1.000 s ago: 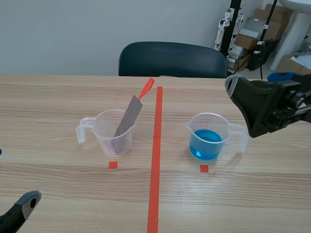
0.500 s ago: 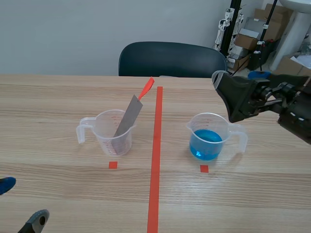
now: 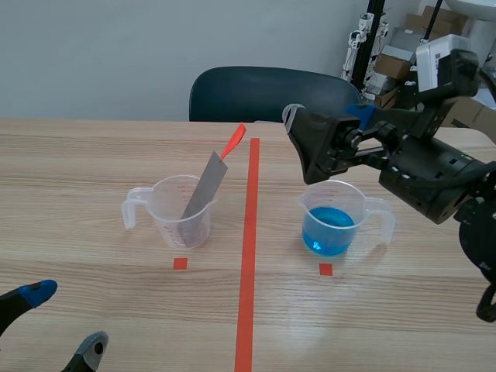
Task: Do the redox reaction experiment. lift the metal plate out of the left beaker
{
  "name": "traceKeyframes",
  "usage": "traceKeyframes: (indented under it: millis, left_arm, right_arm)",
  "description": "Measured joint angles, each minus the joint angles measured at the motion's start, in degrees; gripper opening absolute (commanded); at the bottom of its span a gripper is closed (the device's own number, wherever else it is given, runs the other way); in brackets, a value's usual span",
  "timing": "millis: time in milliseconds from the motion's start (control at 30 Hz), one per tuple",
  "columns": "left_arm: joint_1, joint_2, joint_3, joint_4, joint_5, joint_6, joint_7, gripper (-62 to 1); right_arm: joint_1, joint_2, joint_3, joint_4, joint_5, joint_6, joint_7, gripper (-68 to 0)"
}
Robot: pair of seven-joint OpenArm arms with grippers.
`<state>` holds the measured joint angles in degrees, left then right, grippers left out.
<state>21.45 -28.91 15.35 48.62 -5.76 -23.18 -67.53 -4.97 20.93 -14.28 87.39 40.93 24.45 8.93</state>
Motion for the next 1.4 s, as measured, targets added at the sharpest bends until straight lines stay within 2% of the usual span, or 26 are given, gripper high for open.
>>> traceKeyframes:
  millis: [233, 333, 400, 467, 533, 600, 667, 767, 900, 1000, 1100, 1300, 1400]
  left_arm:
    - [-1.68, 0.0, 0.0, 0.37, 2.75, 0.02, 0.66, 1.4]
    - [-1.77, 0.0, 0.0, 0.5, 2.78, 0.0, 0.63, 1.4]
    - [-1.77, 0.0, 0.0, 0.5, 2.93, 0.02, 0.59, 1.4]
    - [-1.77, 0.0, -0.02, 0.5, 4.79, 1.33, 0.37, 1.4]
    - [-1.77, 0.02, 0.0, 0.5, 6.23, 4.52, 0.44, 1.4]
    - [-1.77, 0.0, 0.0, 0.5, 5.88, 6.34, 0.42, 1.4]
    - [-1.77, 0.0, 0.0, 0.5, 5.25, 6.49, 0.42, 1.4]
    - [-1.77, 0.0, 0.0, 0.52, 5.03, 6.47, 0.42, 1.4]
    - [-1.75, 0.17, -0.02, 0.55, 1.75, 7.56, 1.38, 1.4]
    - [-1.77, 0.5, -0.11, 0.55, 1.88, 7.54, 1.73, 1.4]
    - [-1.75, 1.03, -0.11, 0.55, 1.9, 7.54, 1.73, 1.4]
    - [-1.77, 1.14, -0.11, 0.55, 2.1, 7.54, 1.73, 1.4]
    - [-1.77, 1.11, -0.11, 0.55, 2.1, 7.54, 1.73, 1.4]
  right_arm:
    - [1.44, -3.69, -0.09, -2.27, 0.02, -0.02, -0.02, 0.4]
    - [1.49, -5.55, -0.09, -3.39, -0.59, -0.04, -0.11, 0.4]
    - [2.12, -6.99, -0.07, -4.74, -1.07, -0.04, -1.99, 0.4]
    - [3.17, -8.66, -0.07, -6.54, -1.07, -0.07, -3.82, 0.4]
    - [4.22, -9.88, -0.04, -7.91, -1.07, -0.07, -5.84, 0.4]
    - [5.18, -10.62, -0.04, -9.05, -1.11, -0.37, -7.37, 0.4]
    - [5.6, -10.88, -0.04, -9.35, -1.11, -1.49, -7.43, 0.4]
    - [6.1, -10.88, -0.04, -9.35, -1.09, -1.29, -6.23, 0.4]
    - [7.21, -10.91, -0.04, -9.35, -1.07, -1.31, -5.75, 0.4]
    - [7.56, -11.19, -0.11, -9.35, -1.07, -1.73, -5.75, 0.4]
    - [7.8, -12.76, -0.11, -9.35, -1.25, -4.15, -5.84, 0.4]
    - [7.98, -15.54, -1.4, -9.46, -5.75, -4.37, -6.21, 0.4]
    - [9.14, -16.57, -3.21, -11.3, -7.13, -6.75, -6.25, 0.4]
